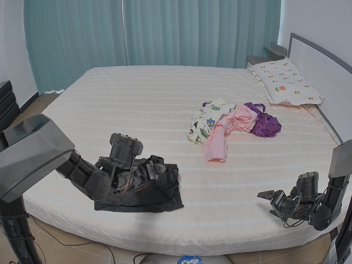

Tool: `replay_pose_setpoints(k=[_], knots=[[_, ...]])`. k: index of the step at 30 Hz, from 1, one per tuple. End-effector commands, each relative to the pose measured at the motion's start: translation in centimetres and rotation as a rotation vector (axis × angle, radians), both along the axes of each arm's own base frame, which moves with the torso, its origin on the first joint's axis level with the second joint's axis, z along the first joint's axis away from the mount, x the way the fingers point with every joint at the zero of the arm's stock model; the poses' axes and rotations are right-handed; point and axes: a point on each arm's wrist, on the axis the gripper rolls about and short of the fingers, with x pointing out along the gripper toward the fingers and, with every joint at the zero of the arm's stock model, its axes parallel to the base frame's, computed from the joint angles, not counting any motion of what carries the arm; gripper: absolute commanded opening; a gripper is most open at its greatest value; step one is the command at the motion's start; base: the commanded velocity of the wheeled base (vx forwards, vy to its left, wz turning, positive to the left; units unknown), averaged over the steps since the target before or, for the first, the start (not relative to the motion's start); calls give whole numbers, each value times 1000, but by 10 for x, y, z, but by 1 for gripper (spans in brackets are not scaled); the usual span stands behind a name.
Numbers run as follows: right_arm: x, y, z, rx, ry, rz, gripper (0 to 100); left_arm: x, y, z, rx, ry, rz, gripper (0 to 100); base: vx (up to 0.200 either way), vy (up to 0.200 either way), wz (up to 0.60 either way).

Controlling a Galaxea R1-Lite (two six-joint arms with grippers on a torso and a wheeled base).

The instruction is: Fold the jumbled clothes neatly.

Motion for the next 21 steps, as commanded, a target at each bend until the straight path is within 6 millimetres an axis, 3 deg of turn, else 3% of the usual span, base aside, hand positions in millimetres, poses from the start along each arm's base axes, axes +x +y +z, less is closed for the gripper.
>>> replay_pose_setpoints(k=[1, 16, 21], knots=[[-2, 0, 1, 3, -1, 3, 100, -18, 22, 15, -25, 3, 50, 100, 0, 0, 0], [-3, 1, 1, 1, 0, 8, 100, -38, 42, 16, -52, 47, 112, 100, 0, 0, 0], [-2, 1, 1, 1, 2, 8, 100, -38, 56, 11, -60, 34, 150, 100, 0, 200, 0]])
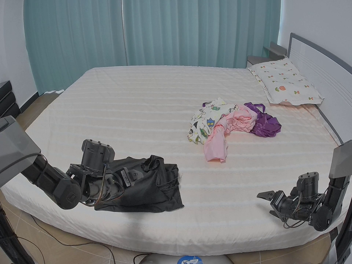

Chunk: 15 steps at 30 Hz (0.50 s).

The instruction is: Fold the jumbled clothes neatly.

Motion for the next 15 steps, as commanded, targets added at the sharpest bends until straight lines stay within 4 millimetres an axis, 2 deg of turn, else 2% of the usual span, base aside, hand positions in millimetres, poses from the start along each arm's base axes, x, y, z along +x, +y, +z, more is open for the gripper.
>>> replay_pose_setpoints(k=[1, 10, 15], knots=[[0, 0, -1, 1, 1, 1, 100, -2, 12, -2, -8, -5, 31, 100, 0, 200, 0], [0, 0, -1, -1, 4, 0, 100, -3, 29, -11, -38, 20, 65, 100, 0, 200, 0], [0, 0, -1, -1, 4, 0, 100, -6, 37, -12, -65, 42, 57, 100, 0, 0, 0]])
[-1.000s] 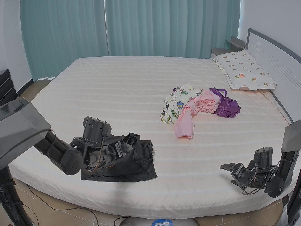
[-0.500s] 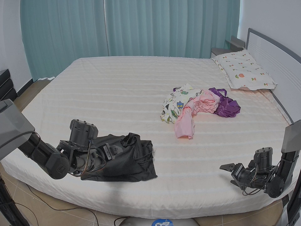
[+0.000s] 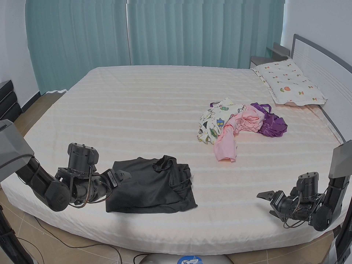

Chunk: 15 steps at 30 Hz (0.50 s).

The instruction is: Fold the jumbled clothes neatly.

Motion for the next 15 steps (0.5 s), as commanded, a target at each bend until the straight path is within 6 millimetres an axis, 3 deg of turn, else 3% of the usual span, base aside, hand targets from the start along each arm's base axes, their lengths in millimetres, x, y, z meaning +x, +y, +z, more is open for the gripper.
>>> replay_pose_setpoints(k=[1, 15], knots=[[0, 0, -1, 0, 3, 0, 100, -2, 8, -3, -9, 20, 11, 100, 0, 0, 0], [0, 0, 0, 0, 2, 0, 100, 0, 10, -3, -57, 32, 37, 100, 0, 0, 0]])
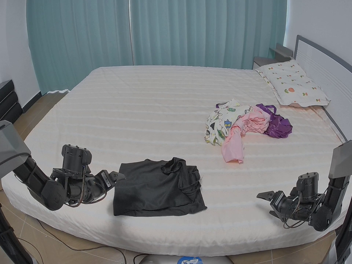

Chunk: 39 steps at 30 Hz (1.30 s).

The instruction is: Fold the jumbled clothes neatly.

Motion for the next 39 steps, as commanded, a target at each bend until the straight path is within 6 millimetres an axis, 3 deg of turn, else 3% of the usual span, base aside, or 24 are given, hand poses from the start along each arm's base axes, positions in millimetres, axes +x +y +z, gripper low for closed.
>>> replay_pose_setpoints(k=[1, 4, 28, 39], knots=[[0, 0, 0, 0, 1, 1, 100, 1, -1, 0, -5, 1, -2, 100, 0, 0, 0], [0, 0, 0, 0, 1, 1, 100, -1, -1, 0, -6, 3, -2, 100, 0, 0, 0], [0, 0, 0, -1, -10, -1, 100, -3, 4, -5, -22, 30, -4, 100, 0, 200, 0], [1, 21, 5, -54, -60, 42, 100, -6, 2, -6, -53, 18, 6, 100, 0, 0, 0]])
